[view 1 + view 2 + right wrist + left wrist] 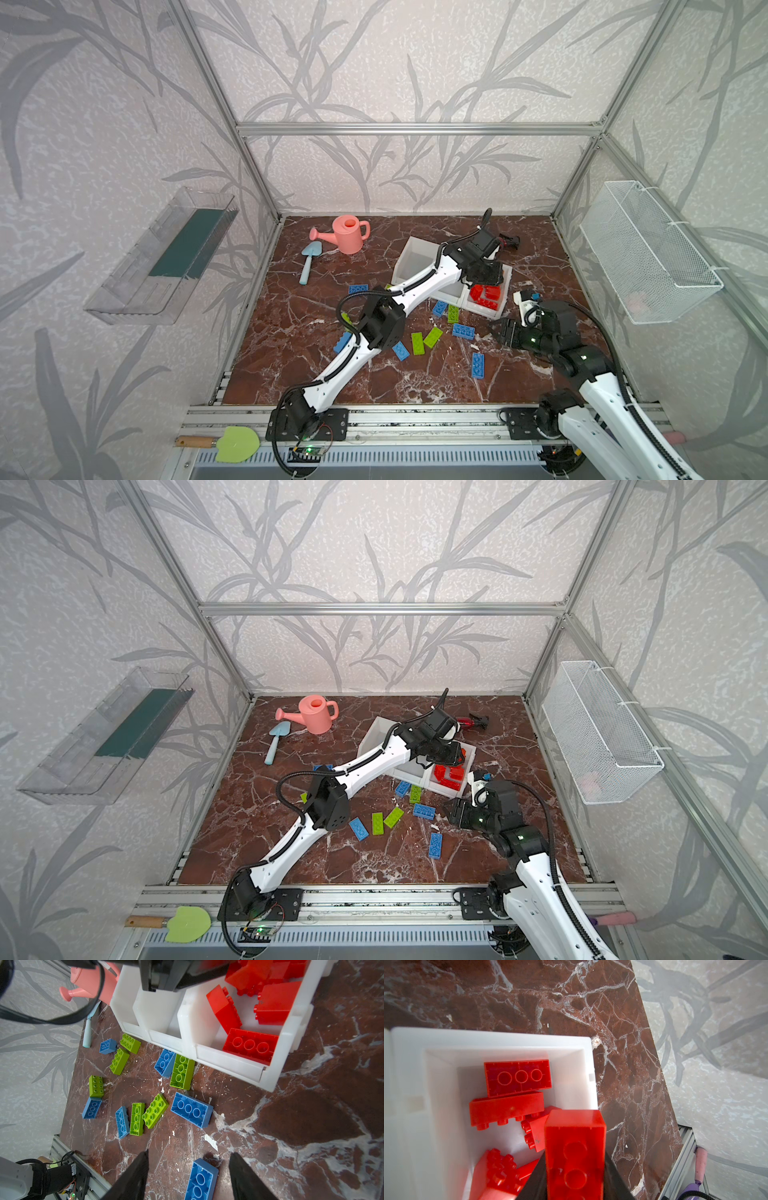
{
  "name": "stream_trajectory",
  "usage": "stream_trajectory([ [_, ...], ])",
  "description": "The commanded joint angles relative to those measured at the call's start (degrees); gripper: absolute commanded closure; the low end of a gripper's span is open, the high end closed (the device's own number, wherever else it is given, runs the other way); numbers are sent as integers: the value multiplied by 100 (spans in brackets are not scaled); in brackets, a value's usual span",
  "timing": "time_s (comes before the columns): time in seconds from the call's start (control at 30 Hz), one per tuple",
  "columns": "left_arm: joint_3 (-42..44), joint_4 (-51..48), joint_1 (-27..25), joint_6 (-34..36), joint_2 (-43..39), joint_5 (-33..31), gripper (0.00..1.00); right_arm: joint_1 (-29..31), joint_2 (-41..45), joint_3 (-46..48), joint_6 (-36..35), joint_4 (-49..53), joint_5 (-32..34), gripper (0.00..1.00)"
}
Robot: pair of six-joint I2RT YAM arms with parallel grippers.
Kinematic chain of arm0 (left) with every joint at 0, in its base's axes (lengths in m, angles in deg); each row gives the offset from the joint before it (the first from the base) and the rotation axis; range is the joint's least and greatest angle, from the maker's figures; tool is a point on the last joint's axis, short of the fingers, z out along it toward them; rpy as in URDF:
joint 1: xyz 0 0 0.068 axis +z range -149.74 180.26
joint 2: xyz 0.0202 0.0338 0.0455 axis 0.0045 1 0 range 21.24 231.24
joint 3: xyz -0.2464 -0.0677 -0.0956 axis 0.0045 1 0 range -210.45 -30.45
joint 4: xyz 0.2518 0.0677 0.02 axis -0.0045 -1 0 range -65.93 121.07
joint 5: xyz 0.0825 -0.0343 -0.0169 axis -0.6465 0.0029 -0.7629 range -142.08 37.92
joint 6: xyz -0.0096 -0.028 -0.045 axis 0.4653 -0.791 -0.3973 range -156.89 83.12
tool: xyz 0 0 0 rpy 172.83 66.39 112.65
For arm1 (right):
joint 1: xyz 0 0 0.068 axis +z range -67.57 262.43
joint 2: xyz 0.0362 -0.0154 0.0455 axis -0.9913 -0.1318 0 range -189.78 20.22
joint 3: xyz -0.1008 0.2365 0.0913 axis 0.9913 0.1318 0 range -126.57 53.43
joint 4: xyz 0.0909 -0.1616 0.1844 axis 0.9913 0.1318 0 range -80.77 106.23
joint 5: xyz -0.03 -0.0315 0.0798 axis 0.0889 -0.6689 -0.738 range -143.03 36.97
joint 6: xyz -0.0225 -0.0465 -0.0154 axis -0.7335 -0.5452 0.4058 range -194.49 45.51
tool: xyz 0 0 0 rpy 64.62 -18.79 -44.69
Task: Sort the legos into containers by color
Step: 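Lift the red brick and carry it over the compartment with the left gripper, then open the left gripper to drop the red brick into the red compartment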
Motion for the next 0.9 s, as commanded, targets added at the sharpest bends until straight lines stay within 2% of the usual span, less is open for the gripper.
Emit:
stream_trajectory([
  [0.0,-196,-10,34,27,21,91,63,38,79,36,-78,92,30,37],
  [0.13,-196,-117,42,86,4,13,57,39,80,-21,-101,116,24,36],
  [0.37,-163,-314,42,206,-158,-176,30,121,205,-174,-188,310,249,34],
  [0.53,-70,-516,40,432,-522,-437,20,384,228,-275,-180,416,548,34],
  [0.63,502,-340,51,532,-1054,-672,17,665,182,-387,-171,453,851,34],
  [0.87,2441,438,156,503,-2633,-1199,15,1326,-285,-704,-136,470,1425,34],
])
